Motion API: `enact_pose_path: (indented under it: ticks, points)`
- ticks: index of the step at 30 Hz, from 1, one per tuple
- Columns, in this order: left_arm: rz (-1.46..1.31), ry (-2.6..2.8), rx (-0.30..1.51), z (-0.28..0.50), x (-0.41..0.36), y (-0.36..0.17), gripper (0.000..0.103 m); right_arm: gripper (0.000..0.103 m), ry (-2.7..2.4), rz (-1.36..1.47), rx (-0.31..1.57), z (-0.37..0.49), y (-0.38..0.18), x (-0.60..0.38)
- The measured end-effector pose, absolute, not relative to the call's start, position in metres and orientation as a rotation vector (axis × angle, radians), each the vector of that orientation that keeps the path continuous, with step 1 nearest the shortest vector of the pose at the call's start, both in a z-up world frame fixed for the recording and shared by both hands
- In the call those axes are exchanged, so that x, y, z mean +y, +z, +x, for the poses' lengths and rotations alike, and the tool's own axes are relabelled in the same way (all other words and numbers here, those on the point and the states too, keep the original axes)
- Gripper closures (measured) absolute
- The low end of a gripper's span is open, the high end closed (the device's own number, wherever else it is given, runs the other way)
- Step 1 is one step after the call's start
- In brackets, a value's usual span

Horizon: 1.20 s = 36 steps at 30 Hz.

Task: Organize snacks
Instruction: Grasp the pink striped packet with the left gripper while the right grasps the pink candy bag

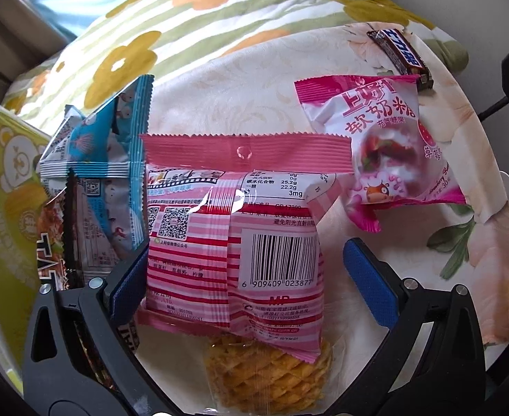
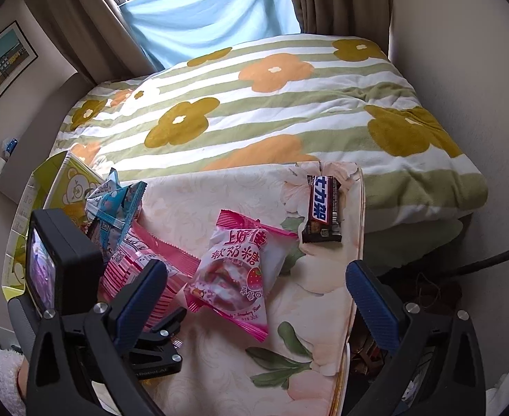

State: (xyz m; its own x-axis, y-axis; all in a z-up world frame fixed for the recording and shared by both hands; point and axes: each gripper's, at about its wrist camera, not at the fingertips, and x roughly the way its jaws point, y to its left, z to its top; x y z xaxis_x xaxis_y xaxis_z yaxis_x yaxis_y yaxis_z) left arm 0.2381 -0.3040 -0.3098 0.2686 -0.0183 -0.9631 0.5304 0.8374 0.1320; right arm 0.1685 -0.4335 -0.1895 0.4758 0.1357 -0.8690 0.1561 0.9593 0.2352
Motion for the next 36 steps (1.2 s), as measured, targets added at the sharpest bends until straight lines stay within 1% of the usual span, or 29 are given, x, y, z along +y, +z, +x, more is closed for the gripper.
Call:
enact_pose_path:
  ticks: [1,2,3,4,12,20,26,36]
  points:
    - [0.491,-0.39,1.257,0.238,-0.304,-0.311,0.002,0.0,-0.012,0.302,1.081,0.169,-0.19,-0.433]
    - [0.501,-0.386,1.252,0.238,-0.305,-0.311,0.009,0.0,-0.011,0.304,1.082,0.17,-0.19,-0.433]
    - [0.51,-0.381,1.246,0.239,-0.304,-0.311,0.021,0.0,-0.011,0.305,1.084,0.17,-0.191,-0.432]
    - [0.506,-0.389,1.245,0.24,-0.303,-0.31,0.022,0.0,-0.01,0.307,1.087,0.171,-0.191,-0.431]
    - [0.488,-0.411,1.224,0.238,-0.295,-0.303,0.034,0.0,-0.017,0.374,1.117,0.177,-0.211,-0.428]
    - [0.421,-0.436,1.241,0.236,-0.288,-0.296,0.037,0.0,-0.049,0.41,1.165,0.188,-0.236,-0.427]
    - [0.384,-0.441,1.239,0.228,-0.285,-0.279,0.037,0.0,-0.076,0.443,1.151,0.189,-0.232,-0.428]
    - [0.385,-0.404,1.219,0.196,-0.258,-0.246,0.037,0.0,-0.106,0.484,1.231,0.206,-0.246,-0.423]
